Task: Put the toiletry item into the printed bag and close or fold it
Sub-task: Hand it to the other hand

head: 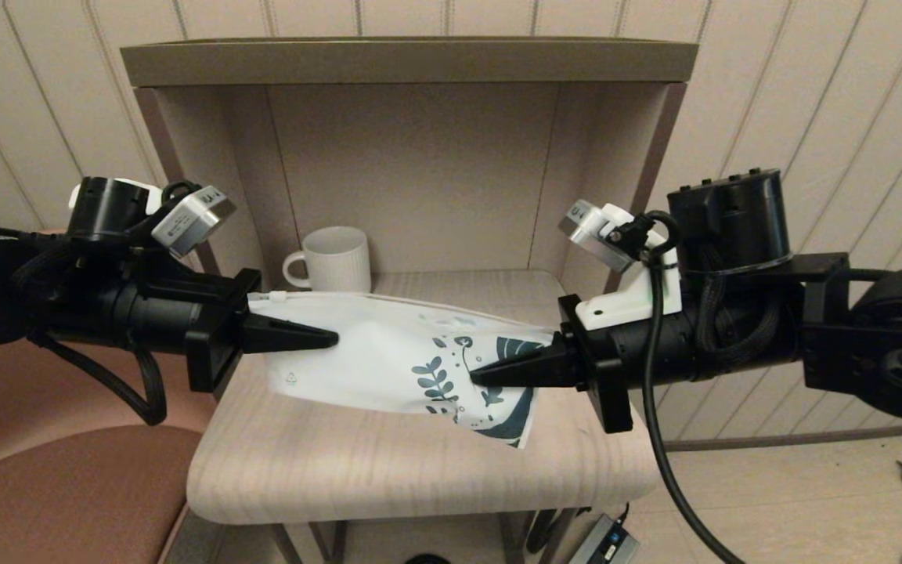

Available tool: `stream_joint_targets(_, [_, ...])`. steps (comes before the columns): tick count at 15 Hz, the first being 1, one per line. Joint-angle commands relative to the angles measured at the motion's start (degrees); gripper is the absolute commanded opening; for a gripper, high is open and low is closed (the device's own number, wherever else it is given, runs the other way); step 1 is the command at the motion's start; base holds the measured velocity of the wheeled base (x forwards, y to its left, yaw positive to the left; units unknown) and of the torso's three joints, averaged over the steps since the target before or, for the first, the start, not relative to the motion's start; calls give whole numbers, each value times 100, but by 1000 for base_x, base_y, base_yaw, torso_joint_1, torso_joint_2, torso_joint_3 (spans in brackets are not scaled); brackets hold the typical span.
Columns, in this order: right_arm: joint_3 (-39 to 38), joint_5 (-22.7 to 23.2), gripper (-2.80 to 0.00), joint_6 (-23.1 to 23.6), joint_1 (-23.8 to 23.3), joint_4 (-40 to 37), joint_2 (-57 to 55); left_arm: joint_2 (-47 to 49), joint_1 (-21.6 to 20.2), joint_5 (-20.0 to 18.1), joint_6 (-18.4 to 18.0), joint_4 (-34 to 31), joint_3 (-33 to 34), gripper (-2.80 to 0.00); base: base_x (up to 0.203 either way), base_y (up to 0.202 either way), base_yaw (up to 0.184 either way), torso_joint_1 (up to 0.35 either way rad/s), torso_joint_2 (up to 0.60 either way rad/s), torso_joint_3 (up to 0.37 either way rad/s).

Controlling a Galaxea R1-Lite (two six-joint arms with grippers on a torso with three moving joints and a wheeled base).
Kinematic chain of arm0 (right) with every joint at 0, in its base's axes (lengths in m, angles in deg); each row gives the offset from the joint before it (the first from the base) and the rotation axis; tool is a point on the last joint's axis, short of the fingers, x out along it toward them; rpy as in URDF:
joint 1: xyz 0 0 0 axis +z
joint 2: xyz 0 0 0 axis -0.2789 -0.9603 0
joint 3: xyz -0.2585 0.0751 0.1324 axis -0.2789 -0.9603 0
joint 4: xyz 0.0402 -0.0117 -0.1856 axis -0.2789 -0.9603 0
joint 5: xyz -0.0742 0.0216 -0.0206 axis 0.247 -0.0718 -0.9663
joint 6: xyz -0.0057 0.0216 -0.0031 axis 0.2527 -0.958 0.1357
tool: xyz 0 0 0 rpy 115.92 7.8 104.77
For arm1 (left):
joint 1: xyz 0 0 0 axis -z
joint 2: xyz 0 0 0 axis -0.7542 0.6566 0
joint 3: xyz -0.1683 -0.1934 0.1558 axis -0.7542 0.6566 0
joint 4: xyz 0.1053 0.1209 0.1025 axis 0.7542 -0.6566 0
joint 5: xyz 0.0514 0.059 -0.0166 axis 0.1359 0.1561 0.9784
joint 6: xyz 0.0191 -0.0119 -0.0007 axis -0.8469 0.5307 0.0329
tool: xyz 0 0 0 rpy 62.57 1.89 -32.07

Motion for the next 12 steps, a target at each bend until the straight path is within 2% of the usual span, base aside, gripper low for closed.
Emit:
stream_joint_targets(1, [-8, 20, -280, 7, 5, 8, -6, 7, 3, -38, -18, -3, 3, -280, 0, 0, 0, 0, 0, 0])
stream_joint_targets(3, [-13, -99, -280, 7, 6, 67, -45, 7, 3, -38, -18, -3, 3, -280, 0, 0, 0, 0, 0, 0])
stream_joint_targets(8, [-59, -1157, -280, 52, 84, 353, -122, 31, 3, -38, -9, -12, -6, -280, 0, 0, 0, 0, 0, 0])
stream_joint_targets(12, [-63, -1235, -280, 55, 355, 189, 0, 30, 3, -29, -9, -56, -6, -280, 0, 0, 0, 0, 0, 0])
